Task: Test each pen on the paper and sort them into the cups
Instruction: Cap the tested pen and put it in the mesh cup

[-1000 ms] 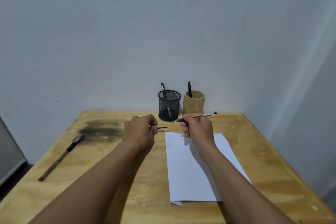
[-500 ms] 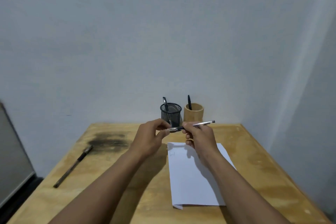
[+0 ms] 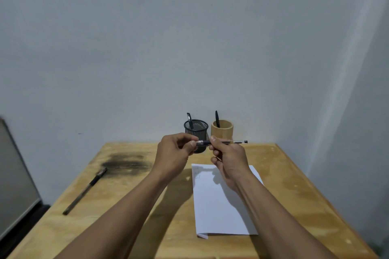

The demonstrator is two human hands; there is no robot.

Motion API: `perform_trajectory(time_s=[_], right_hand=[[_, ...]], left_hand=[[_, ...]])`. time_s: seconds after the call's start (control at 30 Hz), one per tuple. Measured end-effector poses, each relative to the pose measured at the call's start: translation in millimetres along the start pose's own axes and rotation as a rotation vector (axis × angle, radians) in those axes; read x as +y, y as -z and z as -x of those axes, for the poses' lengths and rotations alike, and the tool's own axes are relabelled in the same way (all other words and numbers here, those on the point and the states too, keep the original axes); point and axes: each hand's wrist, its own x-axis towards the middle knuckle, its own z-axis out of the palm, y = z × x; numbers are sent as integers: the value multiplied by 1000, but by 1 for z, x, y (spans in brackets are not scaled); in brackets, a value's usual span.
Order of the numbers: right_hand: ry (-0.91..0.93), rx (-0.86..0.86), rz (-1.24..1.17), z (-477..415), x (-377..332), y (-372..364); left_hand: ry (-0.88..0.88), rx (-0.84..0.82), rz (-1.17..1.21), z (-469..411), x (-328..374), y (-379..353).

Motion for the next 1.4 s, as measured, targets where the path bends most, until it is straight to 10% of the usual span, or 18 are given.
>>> perform_trajectory(time_s=[0.27, 0.53, 0.97, 1.4], right_hand=[[-38, -9, 317, 11, -12, -4], [507, -1, 1320, -7, -29, -6], [557, 119, 956, -94, -59, -33], [325, 18, 1278, -154, -9, -48]], left_hand=[[75, 58, 3, 1, 5, 8], [24, 8, -108, -19, 20, 15], [153, 64, -194, -73, -43, -14], [91, 54, -146, -91, -94, -34]])
